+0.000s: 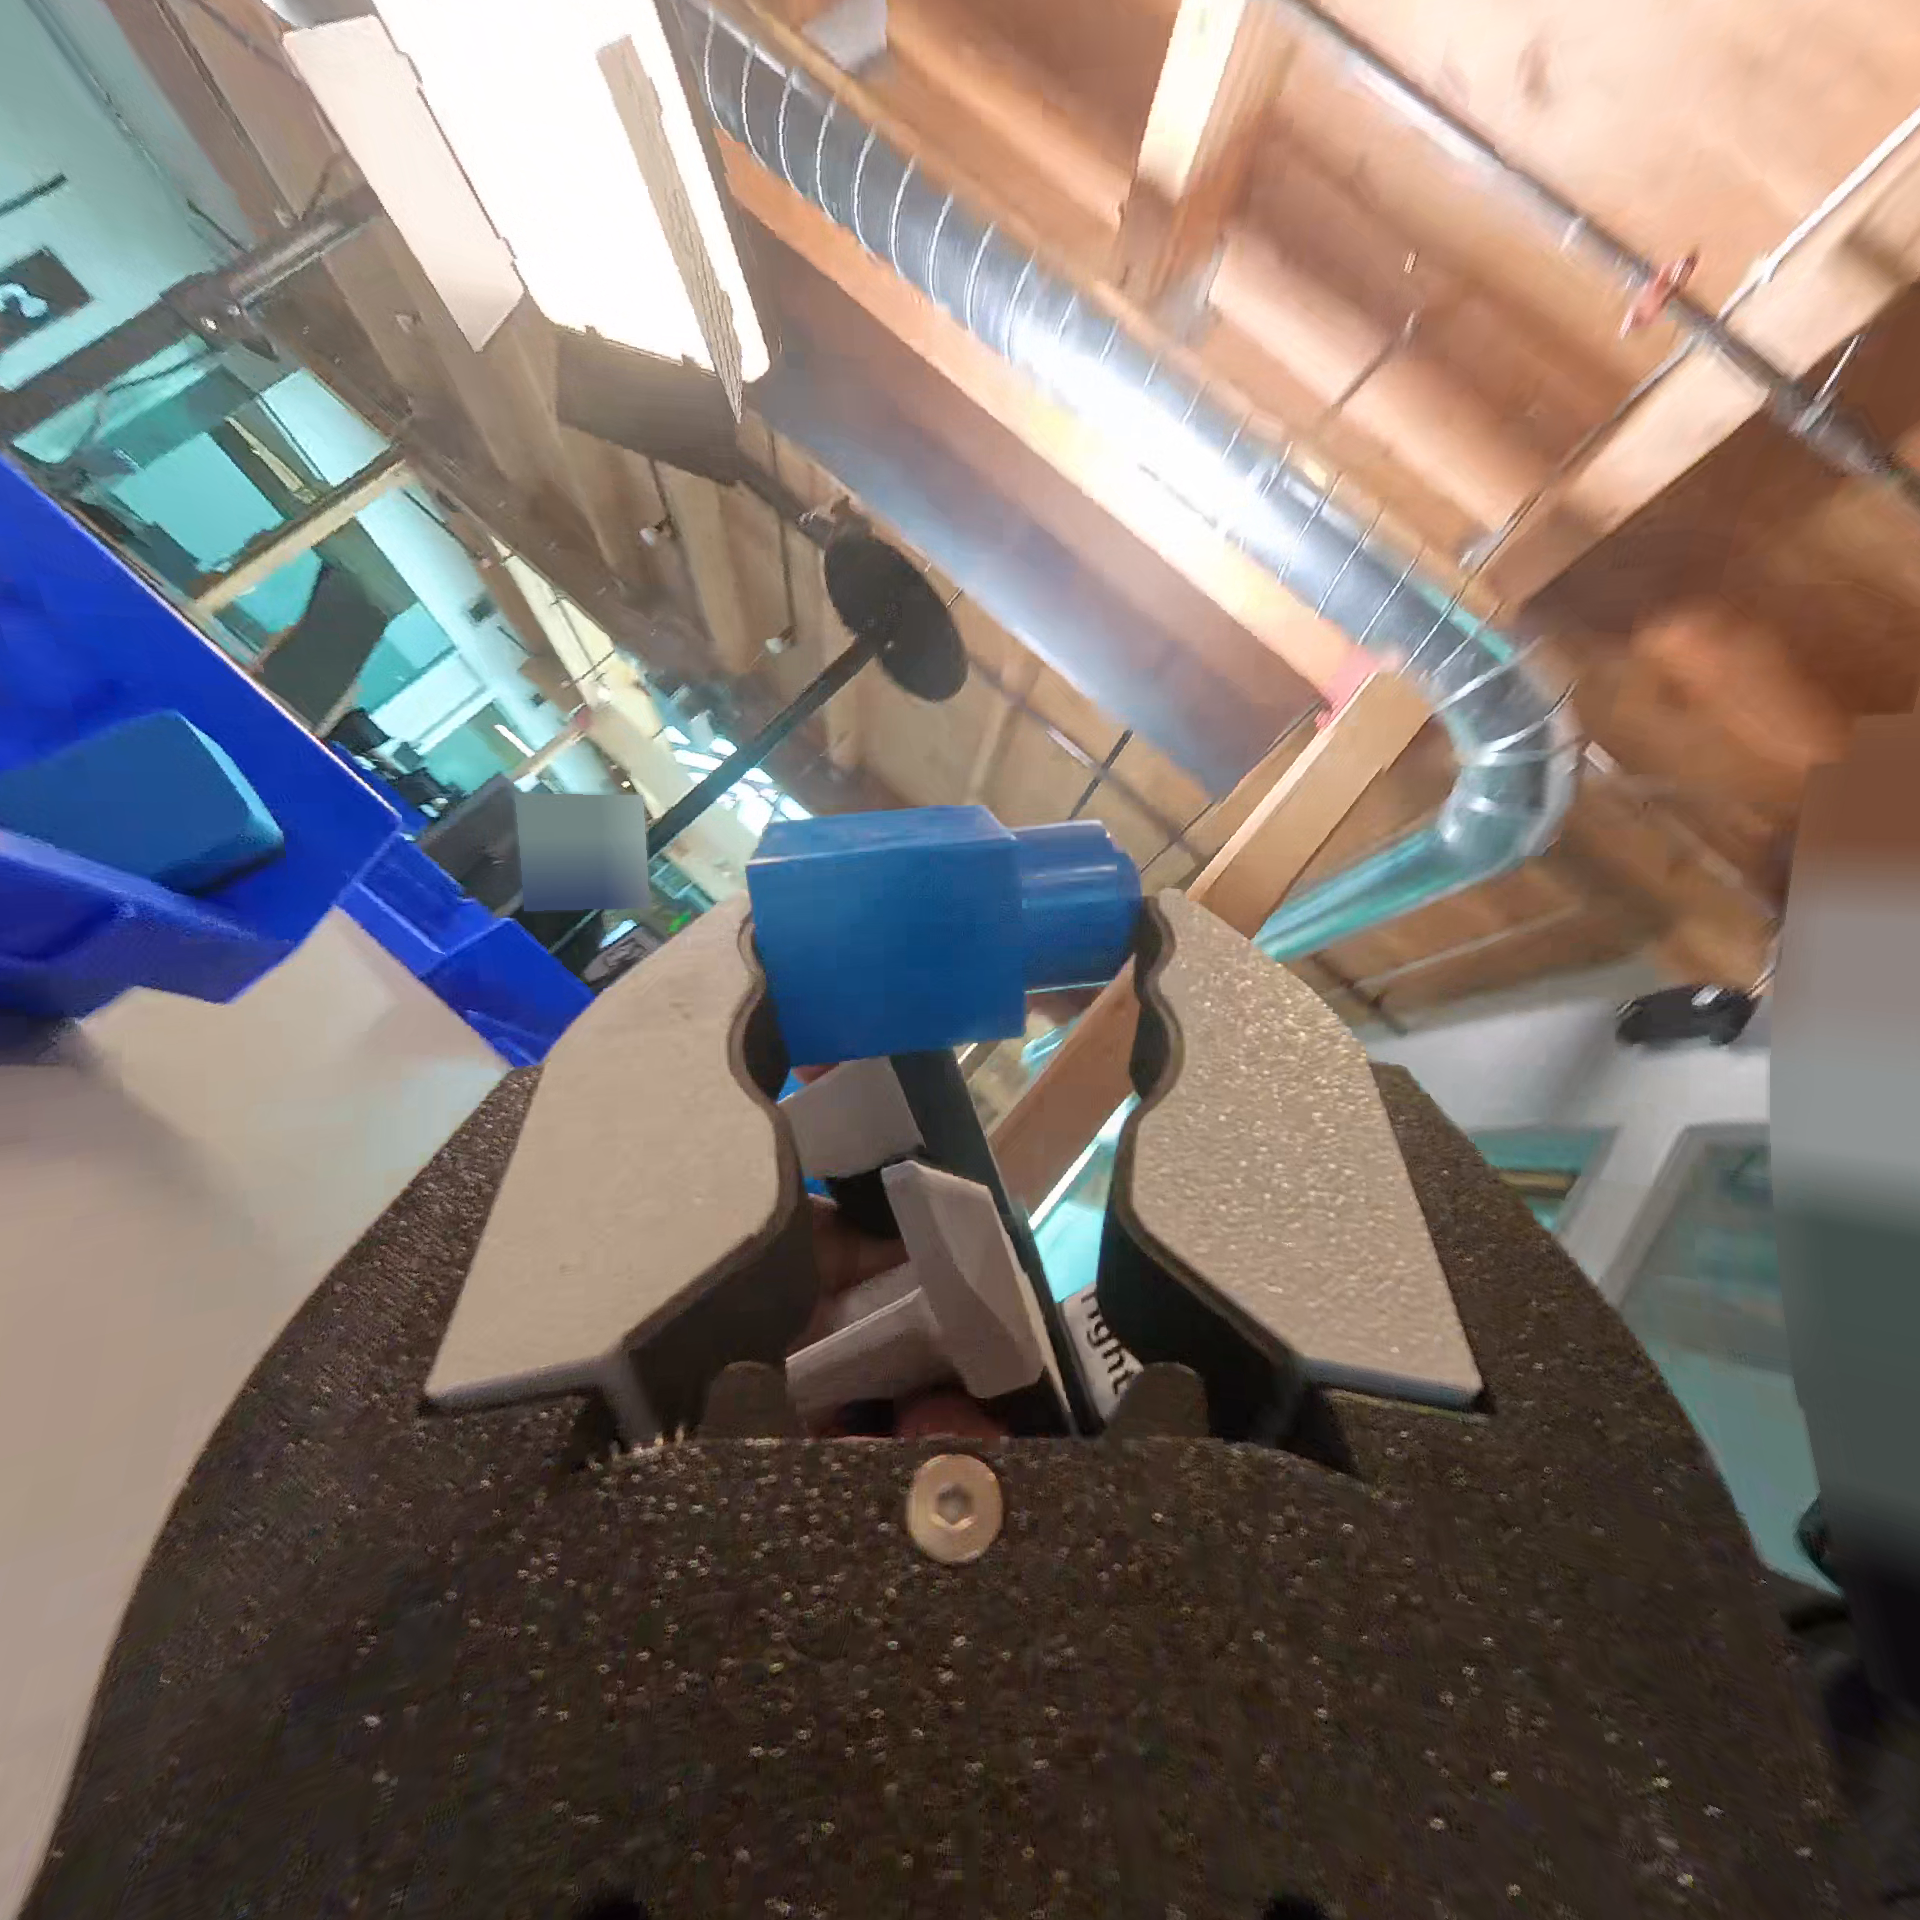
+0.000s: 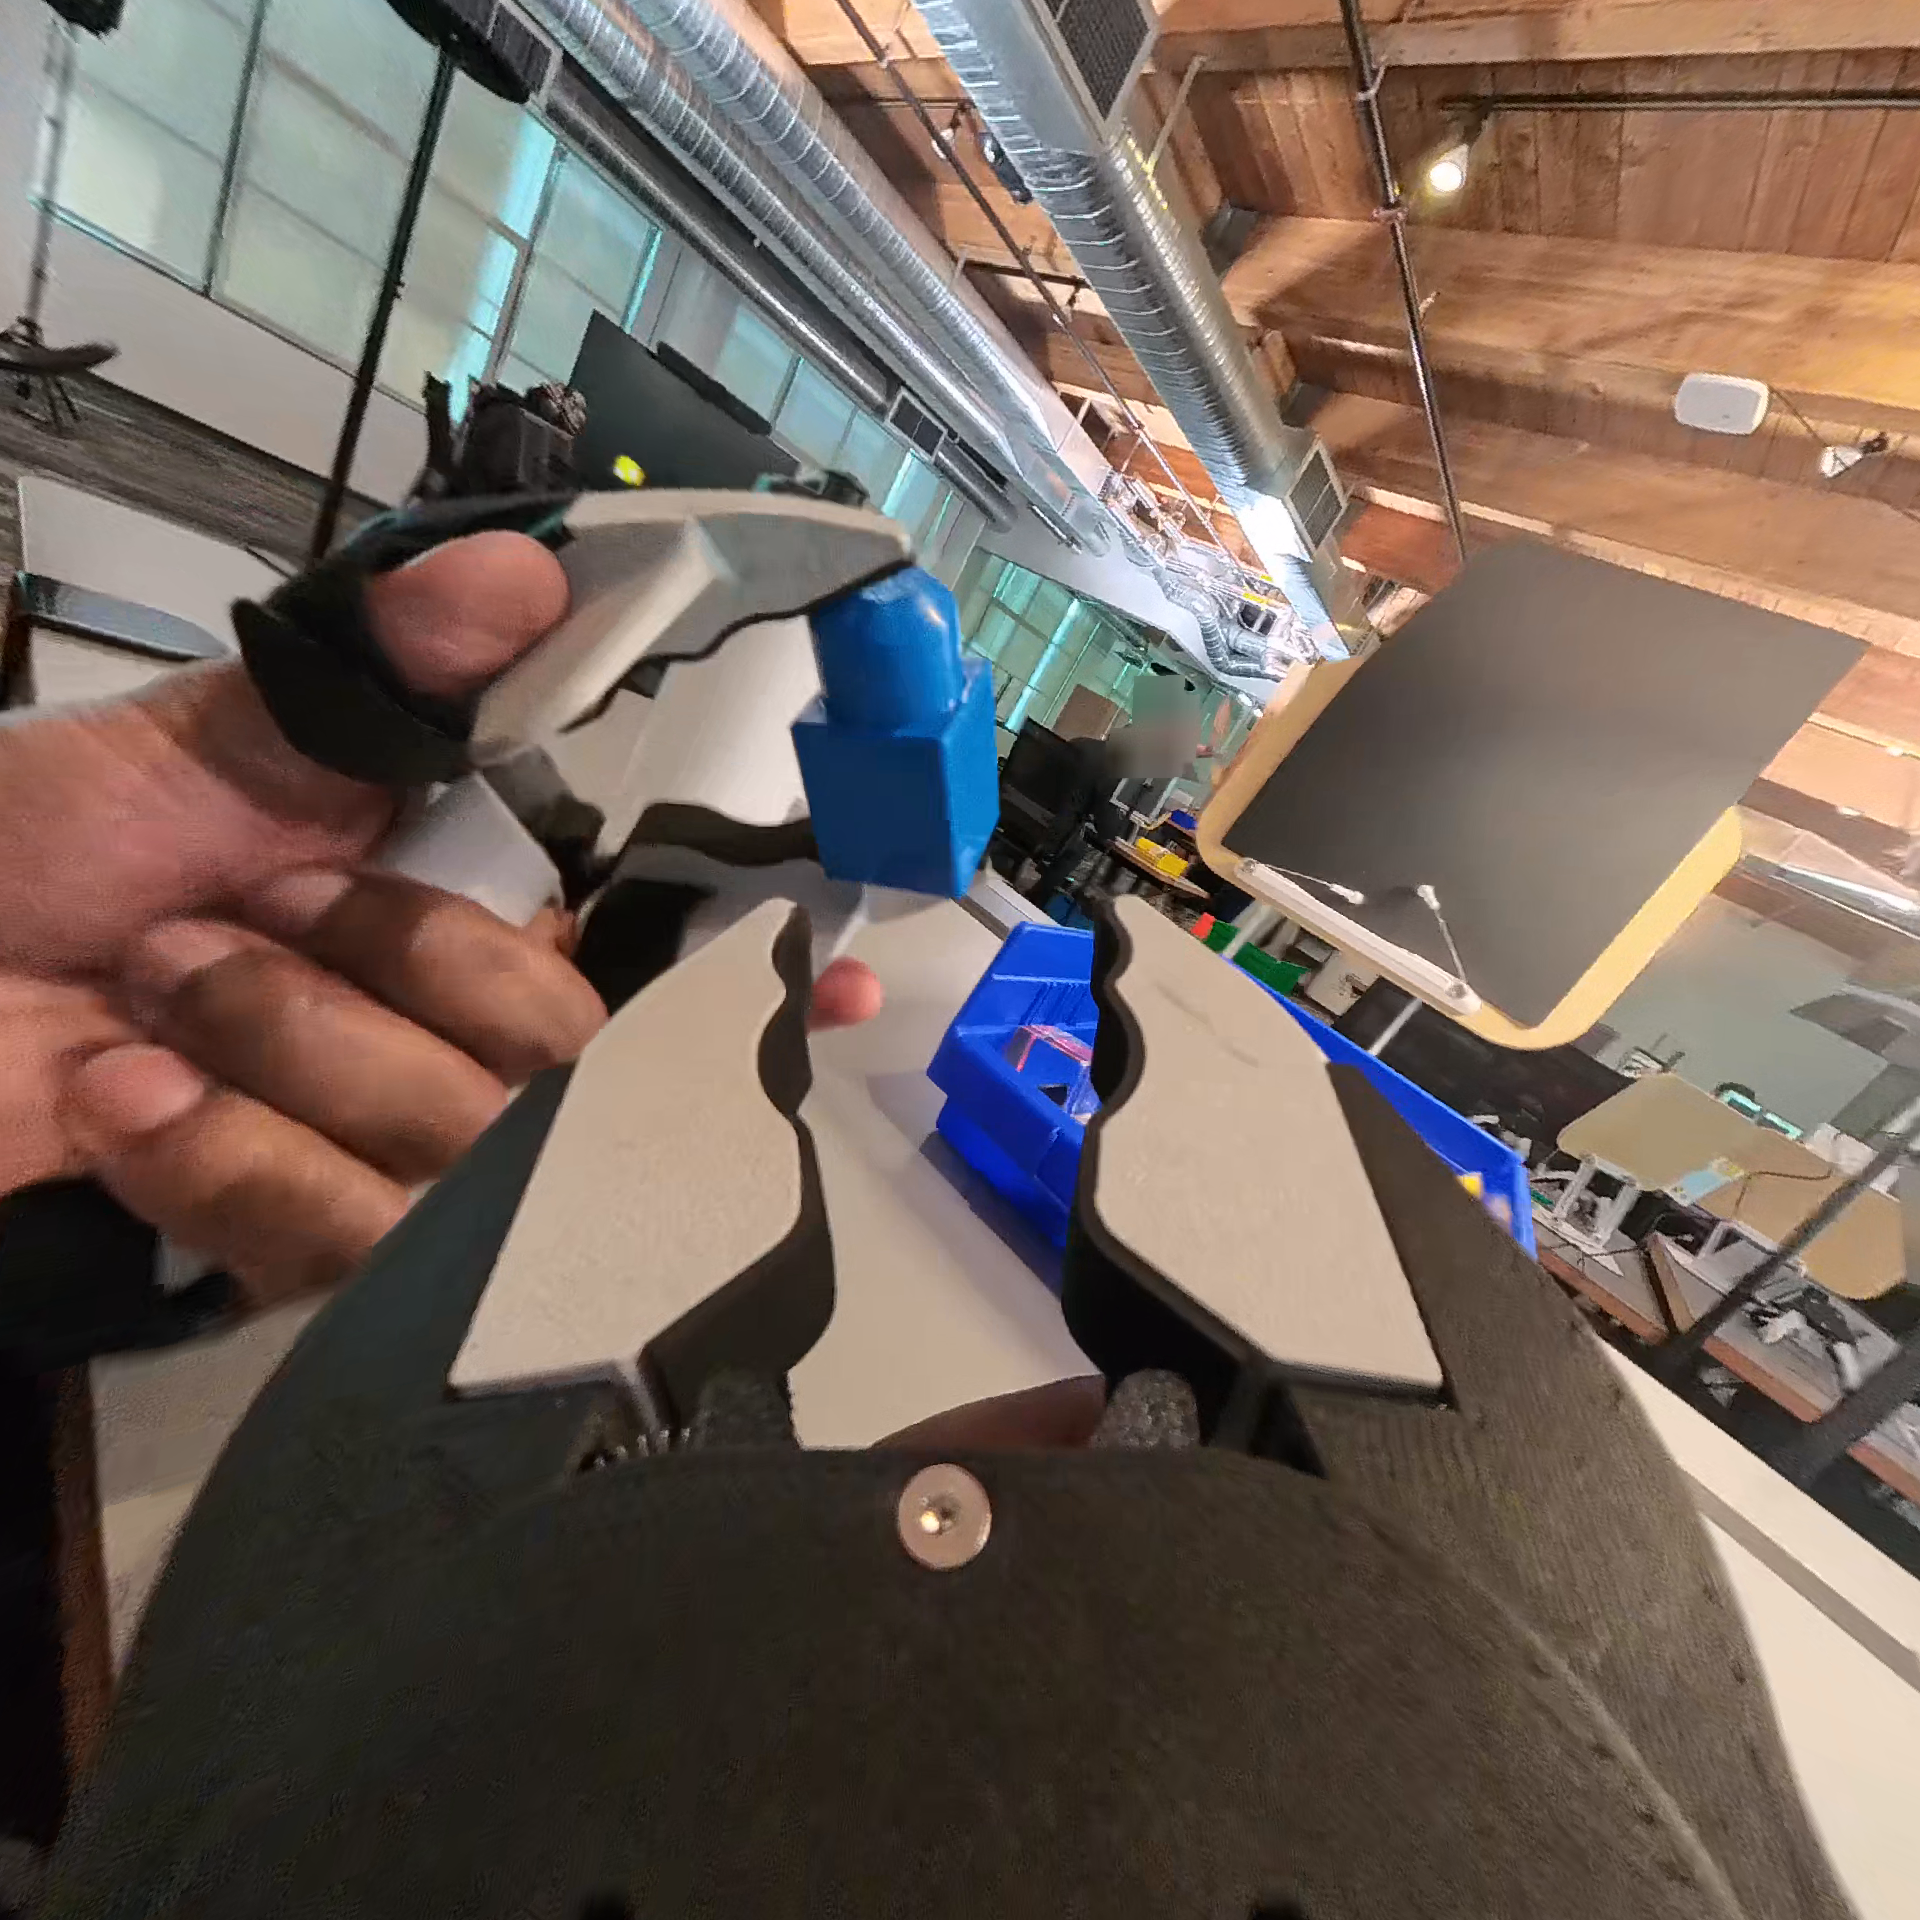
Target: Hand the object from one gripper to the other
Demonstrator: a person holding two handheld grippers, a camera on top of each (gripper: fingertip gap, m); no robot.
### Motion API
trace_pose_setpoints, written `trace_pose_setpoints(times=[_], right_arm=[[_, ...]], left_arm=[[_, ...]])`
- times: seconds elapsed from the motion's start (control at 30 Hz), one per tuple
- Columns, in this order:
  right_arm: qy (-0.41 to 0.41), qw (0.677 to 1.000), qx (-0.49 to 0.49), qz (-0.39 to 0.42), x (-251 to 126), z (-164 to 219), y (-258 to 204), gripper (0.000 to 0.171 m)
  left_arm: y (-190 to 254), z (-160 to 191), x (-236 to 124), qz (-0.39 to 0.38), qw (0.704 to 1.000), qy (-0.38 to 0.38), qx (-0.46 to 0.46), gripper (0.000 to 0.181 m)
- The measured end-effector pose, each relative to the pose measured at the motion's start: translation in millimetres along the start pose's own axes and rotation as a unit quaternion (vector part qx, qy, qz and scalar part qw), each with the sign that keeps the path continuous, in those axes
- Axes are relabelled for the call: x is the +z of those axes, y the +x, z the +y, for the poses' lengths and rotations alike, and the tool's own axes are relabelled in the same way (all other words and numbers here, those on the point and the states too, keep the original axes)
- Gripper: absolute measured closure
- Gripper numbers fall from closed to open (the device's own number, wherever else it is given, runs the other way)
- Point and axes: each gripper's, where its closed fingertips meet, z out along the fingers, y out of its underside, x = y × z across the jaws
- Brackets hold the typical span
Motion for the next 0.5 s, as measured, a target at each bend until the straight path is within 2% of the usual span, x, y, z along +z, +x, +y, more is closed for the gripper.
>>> trace_pose_setpoints(times=[0.1, 0.2, 0.5], right_arm=[[-0.013, 0.999, -0.03, 0.026, 3.2, 1.5, -0.6, 0.119], [-0.019, 0.999, -0.022, 0.018, 4.0, 2.6, -6.1, 0.121], [-0.009, 1.0, -0.009, 0.012, 2.4, -1.9, -10.5, 0.128]], left_arm=[[-8.3, 10.8, 0.7, 0.0, 0.998, 0.036, -0.049, 0.115], [-13.1, 15.8, 0.4, -0.013, 0.998, 0.056, -0.037, 0.115], [-4.3, 30.7, 6.9, -0.018, 0.999, 0.012, 0.03, 0.115]])
